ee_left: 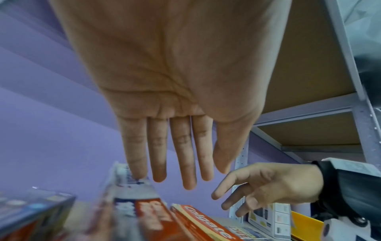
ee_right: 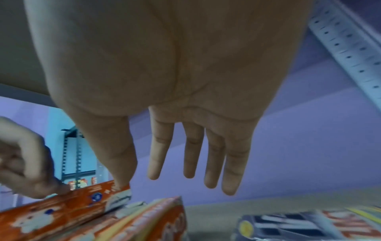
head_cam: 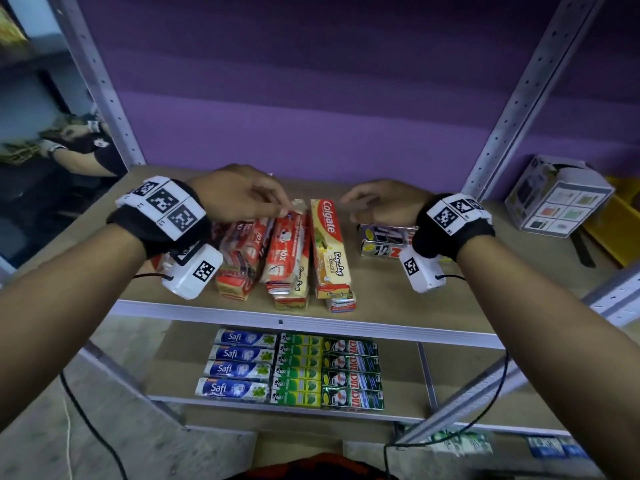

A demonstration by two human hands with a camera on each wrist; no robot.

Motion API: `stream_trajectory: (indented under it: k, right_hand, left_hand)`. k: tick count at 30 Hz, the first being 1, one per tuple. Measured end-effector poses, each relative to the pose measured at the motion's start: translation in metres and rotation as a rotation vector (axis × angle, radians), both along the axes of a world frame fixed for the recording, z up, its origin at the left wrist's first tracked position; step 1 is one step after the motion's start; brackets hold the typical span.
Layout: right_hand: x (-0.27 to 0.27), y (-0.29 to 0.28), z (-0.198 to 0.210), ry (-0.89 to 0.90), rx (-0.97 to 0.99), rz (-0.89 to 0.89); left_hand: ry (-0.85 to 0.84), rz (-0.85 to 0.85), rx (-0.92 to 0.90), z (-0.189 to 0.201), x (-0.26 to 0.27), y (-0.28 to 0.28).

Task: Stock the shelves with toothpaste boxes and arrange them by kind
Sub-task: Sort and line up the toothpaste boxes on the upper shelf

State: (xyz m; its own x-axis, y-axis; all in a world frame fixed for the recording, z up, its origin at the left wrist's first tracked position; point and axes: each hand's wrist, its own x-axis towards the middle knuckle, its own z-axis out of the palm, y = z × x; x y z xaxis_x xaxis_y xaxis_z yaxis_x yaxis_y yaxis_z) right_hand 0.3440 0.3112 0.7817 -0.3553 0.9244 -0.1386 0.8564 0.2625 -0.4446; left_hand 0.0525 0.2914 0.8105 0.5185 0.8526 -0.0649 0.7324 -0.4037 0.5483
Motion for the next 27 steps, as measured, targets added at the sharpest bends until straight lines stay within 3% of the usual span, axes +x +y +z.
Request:
stream_trajectory:
  k: [13,16,21,27]
  right_hand:
    - [-0.12,0.007,0.028,-0.044,-0.008,0.097]
    - [-0.148,0.004,0.028,-0.042,-0.102,0.081]
    - [-0.178,0.002,0.023,-0.15,-0.103,0.114]
    - [-0.184,0.001,0.015,-0.114,-0.092,0.032]
  left_hand:
    - [0.11,0.231,0.109,0.001,-0.112,0.006]
    - [0.159,0.28,0.109,-0.007,-0.13,0.009]
    - [0.238,0.295,0.117,-0.021,-0.137,0.013]
    - [0.211,0.319,0.121,-0.036,-0.129,0.016]
